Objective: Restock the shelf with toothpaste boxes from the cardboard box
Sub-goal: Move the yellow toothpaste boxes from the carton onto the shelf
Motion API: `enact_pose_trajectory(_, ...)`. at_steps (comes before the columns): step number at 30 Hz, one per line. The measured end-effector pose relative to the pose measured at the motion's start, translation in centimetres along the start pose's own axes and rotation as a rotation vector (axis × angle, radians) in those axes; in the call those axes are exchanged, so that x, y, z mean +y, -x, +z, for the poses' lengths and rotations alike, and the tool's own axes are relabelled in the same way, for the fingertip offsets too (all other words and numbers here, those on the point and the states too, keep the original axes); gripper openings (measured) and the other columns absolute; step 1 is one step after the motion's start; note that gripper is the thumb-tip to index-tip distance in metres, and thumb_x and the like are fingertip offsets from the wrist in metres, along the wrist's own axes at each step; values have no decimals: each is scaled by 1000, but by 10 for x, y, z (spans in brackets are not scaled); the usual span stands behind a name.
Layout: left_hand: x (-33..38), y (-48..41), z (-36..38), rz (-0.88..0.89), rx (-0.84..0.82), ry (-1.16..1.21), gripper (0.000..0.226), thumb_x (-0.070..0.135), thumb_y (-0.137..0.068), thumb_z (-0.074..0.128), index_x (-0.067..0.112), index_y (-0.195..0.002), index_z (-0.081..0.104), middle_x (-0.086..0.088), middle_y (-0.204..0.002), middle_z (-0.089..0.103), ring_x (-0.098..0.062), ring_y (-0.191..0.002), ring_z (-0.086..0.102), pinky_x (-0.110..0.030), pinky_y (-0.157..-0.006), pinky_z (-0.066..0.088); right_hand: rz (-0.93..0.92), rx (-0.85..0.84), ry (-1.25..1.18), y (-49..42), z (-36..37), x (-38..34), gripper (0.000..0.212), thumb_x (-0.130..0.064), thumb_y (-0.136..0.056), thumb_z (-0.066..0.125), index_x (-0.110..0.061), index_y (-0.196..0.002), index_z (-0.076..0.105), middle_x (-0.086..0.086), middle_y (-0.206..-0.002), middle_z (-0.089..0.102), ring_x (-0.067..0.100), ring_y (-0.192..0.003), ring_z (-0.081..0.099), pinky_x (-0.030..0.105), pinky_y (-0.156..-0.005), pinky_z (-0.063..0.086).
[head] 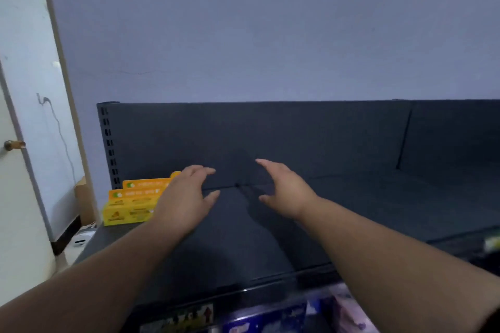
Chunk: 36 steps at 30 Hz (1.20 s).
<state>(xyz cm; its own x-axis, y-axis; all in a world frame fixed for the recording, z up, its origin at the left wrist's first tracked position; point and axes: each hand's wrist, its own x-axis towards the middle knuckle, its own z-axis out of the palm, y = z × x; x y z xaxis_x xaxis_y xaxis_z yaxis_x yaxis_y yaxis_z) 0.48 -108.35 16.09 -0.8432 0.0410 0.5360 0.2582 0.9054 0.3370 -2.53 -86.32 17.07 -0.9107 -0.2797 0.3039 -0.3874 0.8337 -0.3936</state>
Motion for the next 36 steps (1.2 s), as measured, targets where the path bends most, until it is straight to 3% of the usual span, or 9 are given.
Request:
enact_pose_trajectory(9, 232, 32, 88, 236, -151, 135, 58, 42, -86, 64, 27, -139, 45, 3, -143, 41, -19, -130, 41, -28, -105, 33, 238, 128, 269, 180, -122, 148, 81, -40, -87, 66, -35, -152, 17, -4, -156, 23, 26, -136, 34, 40, -103, 42)
enact_pose_trajectory(20, 527, 137, 175, 547, -367, 373, 59, 43, -89, 62, 28, -141, 40, 8, -143, 38, -16, -126, 42, -31, -101, 40, 637, 237, 437, 445, -250, 294, 85, -47, -83, 67, -34, -151, 19, -4, -154, 28, 22, -136, 37, 39, -105, 41)
enact_pose_trajectory(27, 638, 176, 216, 710, -487, 399, 66, 47, -87, 62, 29, -144, 35, 6, -147, 34, -19, -131, 38, -35, -107, 37, 886, 343, 499, 550, -283, 347, 83, -52, -79, 67, -36, -149, 24, -5, -153, 31, 20, -138, 35, 39, -109, 36)
enact_pose_trajectory(36, 731, 177, 300, 820, -540, 379, 73, 53, -83, 62, 31, -146, 32, 5, -149, 31, -19, -137, 31, -38, -111, 31, 1214, 298, 520, 598, -297, 427, 94, -70, -76, 61, -45, -149, 7, -4, -162, 9, 26, -149, 8, 55, -119, 11)
